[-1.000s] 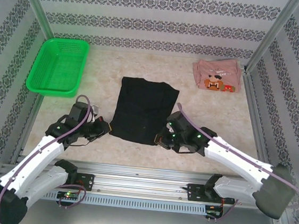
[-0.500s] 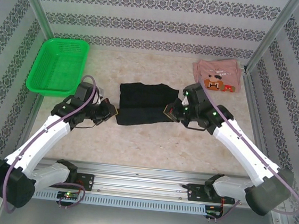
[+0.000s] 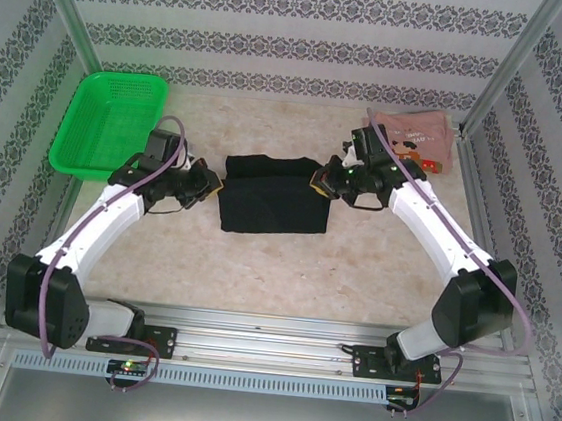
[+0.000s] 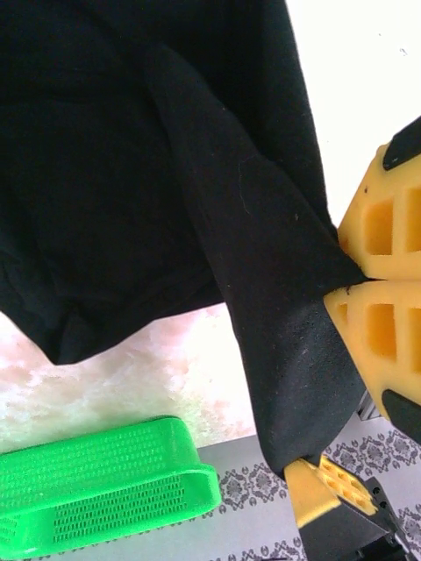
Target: Fold and stack the t-shirts
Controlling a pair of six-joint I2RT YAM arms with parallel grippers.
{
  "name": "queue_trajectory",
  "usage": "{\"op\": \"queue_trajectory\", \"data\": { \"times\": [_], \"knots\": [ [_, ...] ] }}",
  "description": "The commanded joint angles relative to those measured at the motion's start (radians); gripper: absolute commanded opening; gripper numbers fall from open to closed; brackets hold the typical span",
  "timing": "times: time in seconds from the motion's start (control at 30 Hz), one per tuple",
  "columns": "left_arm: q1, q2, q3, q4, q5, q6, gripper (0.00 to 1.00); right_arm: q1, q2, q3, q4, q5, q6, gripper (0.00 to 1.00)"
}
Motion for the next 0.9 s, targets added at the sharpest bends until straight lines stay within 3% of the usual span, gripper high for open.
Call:
{"op": "queue_trajectory", "data": {
  "times": [0.0,0.87],
  "knots": [
    [0.031,0.041,0.039,0.055,0.002,0.038,0.0,-0.044,0.05,0.055,-0.01,-0.021,-0.053,0.0],
    [0.071,0.49,0.349,0.114,0.027,0.093,0.0,-0.168,0.465,0.338,-0.022,-0.061,-0.126,0.0]
  ]
}}
